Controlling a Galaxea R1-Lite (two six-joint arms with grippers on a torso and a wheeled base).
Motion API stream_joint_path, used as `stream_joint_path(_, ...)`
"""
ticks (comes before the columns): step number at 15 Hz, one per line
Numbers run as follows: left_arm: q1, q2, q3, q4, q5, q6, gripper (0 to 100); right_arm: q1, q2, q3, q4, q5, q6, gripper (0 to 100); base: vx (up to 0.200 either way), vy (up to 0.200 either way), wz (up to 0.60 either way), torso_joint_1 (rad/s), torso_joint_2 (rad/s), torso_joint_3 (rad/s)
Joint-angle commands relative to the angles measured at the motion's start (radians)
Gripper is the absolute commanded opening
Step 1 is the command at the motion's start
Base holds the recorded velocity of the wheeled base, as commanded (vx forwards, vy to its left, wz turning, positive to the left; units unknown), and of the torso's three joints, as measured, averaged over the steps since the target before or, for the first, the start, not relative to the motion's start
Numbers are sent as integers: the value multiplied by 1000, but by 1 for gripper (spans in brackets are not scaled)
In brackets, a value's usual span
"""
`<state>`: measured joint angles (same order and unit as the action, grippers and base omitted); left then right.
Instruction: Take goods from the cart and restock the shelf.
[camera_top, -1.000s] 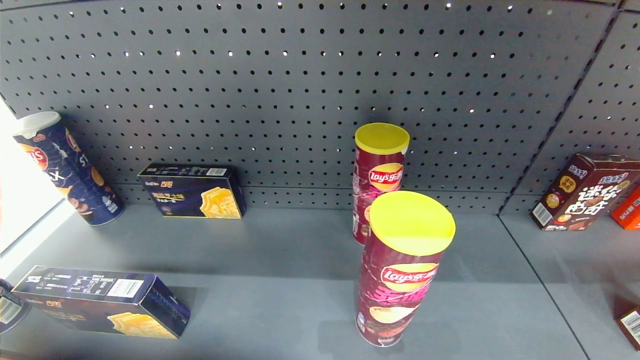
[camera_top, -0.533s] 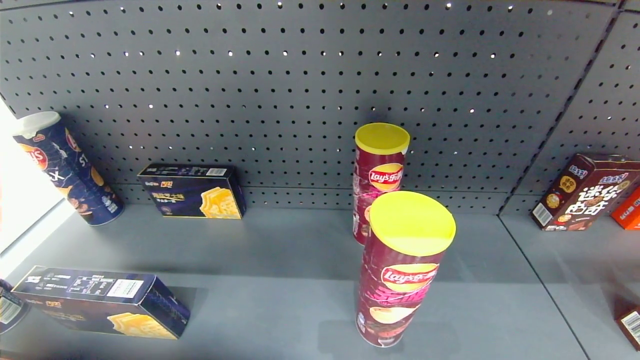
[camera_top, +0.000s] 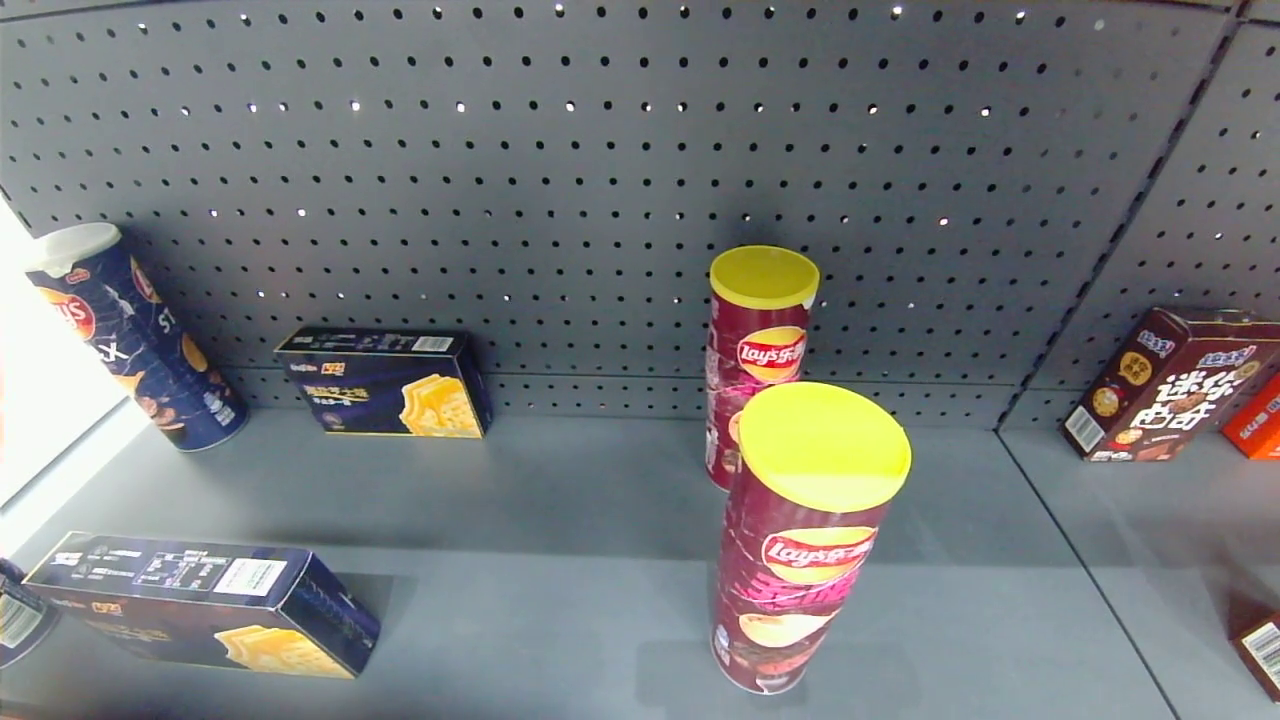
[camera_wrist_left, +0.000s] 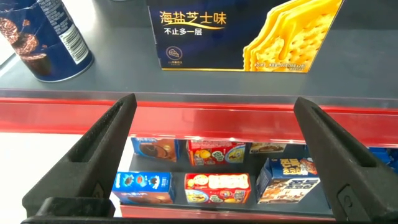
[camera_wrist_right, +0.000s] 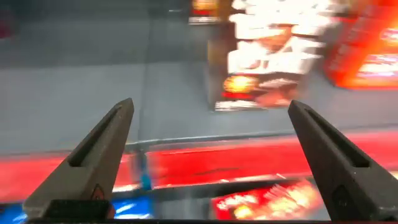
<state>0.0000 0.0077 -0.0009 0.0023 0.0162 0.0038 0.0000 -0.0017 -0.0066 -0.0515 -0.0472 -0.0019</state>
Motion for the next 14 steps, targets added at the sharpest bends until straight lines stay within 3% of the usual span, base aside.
stream_joint_path(1,0,2,-1,1,-1,1,100,-2,2,-18,56,44,-6,100,0,0,0,0,0,0)
stream_joint_path(2,0,2,-1,1,1,1,100,-2,2,-23,62,-52,0,100,0,0,0,0,0,0)
stream_joint_path(3,0,2,-1,-1,2,-2,100,-2,2,-7,25,-256,17,100,0,0,0,0,0,0)
stream_joint_path(4,0,2,-1,-1,4,-4,100,0,2,5,-4,-275,13,100,0,0,0,0,0,0)
stream_joint_path(6,0,2,-1,1,-1,-1,100,0,2,7,39,79,-26,100,0,0,0,0,0,0)
stream_joint_path(14,0,2,-1,-1,4,-5,100,0,2,5,51,66,-13,100,0,0,0,0,0,0)
